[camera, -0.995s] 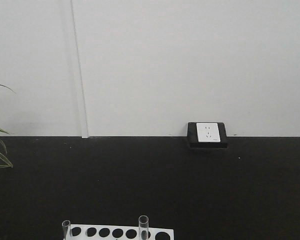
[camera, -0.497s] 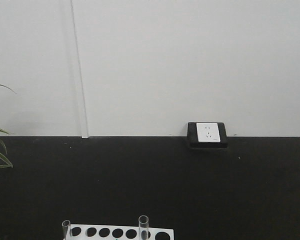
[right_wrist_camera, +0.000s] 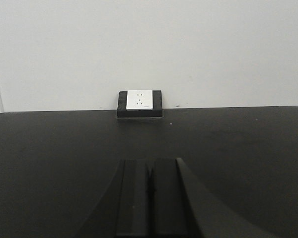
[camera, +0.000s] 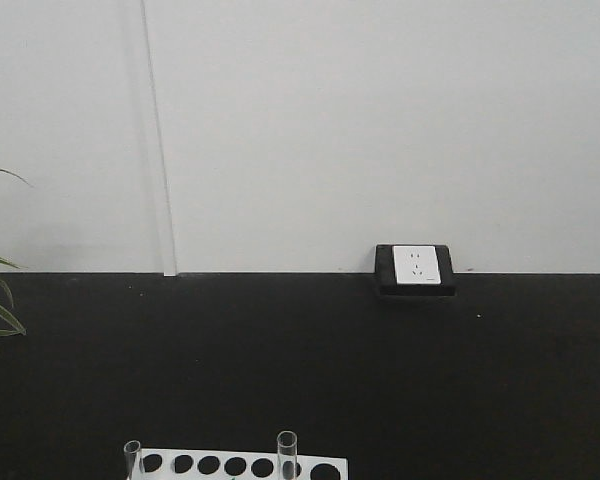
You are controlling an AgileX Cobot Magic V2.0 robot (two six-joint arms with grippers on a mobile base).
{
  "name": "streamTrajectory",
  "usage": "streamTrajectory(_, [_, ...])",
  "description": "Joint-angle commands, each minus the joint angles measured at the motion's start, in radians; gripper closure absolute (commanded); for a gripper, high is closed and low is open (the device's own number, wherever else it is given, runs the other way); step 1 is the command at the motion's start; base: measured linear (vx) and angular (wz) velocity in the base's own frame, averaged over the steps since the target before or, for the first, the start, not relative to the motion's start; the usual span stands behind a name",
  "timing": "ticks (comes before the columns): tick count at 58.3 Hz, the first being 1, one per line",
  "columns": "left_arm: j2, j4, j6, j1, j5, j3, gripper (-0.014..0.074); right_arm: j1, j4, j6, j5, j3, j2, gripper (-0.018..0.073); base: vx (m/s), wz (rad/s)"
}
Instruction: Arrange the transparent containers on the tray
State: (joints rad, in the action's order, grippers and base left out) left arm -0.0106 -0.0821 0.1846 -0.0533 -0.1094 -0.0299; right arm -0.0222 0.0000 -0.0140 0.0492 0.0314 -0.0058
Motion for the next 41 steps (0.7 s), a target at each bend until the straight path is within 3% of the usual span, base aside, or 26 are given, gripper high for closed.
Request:
streamTrajectory(1, [-0.011, 0.025, 0.006, 0.002, 0.129, -0.033, 0.0604, 0.0, 0.0, -0.001, -0.083, 0.008, 0.017, 0.0571, 0.0, 0.0])
streamTrajectory(11, [-0.011, 0.021, 0.006, 0.002, 0.216, -0.029, 0.0604, 0.0, 0.0, -0.002, -0.13, 0.008, 0.017, 0.0571, 0.0, 0.0])
streamTrajectory(17, [-0.011, 0.009, 0.004, 0.002, 0.221, 0.001, 0.0604, 0.0, 0.0, -0.025, -0.219, -0.016, 0.017, 0.0571, 0.0, 0.0])
streamTrajectory(21, [-0.011, 0.009, 0.004, 0.002, 0.201, 0.044, 0.0604, 0.0, 0.0, -0.034, -0.207, -0.08, 0.018, 0.0571, 0.0, 0.0])
streamTrajectory(33, [0.041, -0.027, 0.002, 0.002, -0.007, 0.325, 0.0603, 0.0, 0.0, -0.034, 0.124, -0.41, 0.115, 0.0571, 0.0, 0.0])
streamTrajectory(41, [0.169, -0.1, -0.027, 0.002, -0.153, 0.519, 0.0603, 0.0, 0.0, -0.034, 0.274, -0.562, 0.238, 0.0571, 0.0, 0.0])
